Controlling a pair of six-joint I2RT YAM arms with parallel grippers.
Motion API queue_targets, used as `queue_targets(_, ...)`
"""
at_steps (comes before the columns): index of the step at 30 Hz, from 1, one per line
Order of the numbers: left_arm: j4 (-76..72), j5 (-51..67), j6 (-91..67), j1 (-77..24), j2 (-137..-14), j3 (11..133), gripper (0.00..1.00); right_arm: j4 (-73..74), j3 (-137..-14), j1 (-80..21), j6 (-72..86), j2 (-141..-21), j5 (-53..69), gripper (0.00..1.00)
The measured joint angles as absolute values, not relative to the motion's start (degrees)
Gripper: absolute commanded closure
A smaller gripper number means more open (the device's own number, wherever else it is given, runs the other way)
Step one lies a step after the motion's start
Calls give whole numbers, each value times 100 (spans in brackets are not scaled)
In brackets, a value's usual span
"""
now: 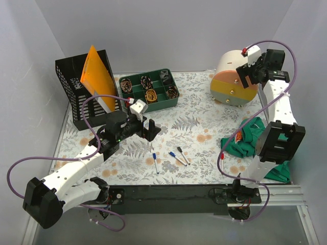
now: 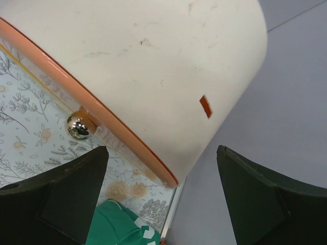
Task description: Organize the desk
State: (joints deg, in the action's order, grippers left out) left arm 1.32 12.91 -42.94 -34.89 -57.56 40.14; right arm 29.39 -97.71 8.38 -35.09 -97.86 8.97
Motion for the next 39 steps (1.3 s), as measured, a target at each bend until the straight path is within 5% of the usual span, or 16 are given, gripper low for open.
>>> queue_targets(9, 132, 1288, -4294, -3489, -5754, 4014, 2, 3017, -9913, 884, -3970, -10248, 1160, 41)
queue_targets(18, 132, 1295, -4313, -3489, -5767, 4014, 2, 2781, -8746, 405, -3850, -9255, 1479, 50)
queue_targets(31, -294, 1911, -4661, -3487, -6490, 4097, 2, 3055, -7861, -5, -3052, -8523, 1544, 25)
queue_targets(39, -1131, 3026, -5236, -3494, -9120, 5983, 4, 2526, -6884, 252, -2482, -6890, 2506, 13)
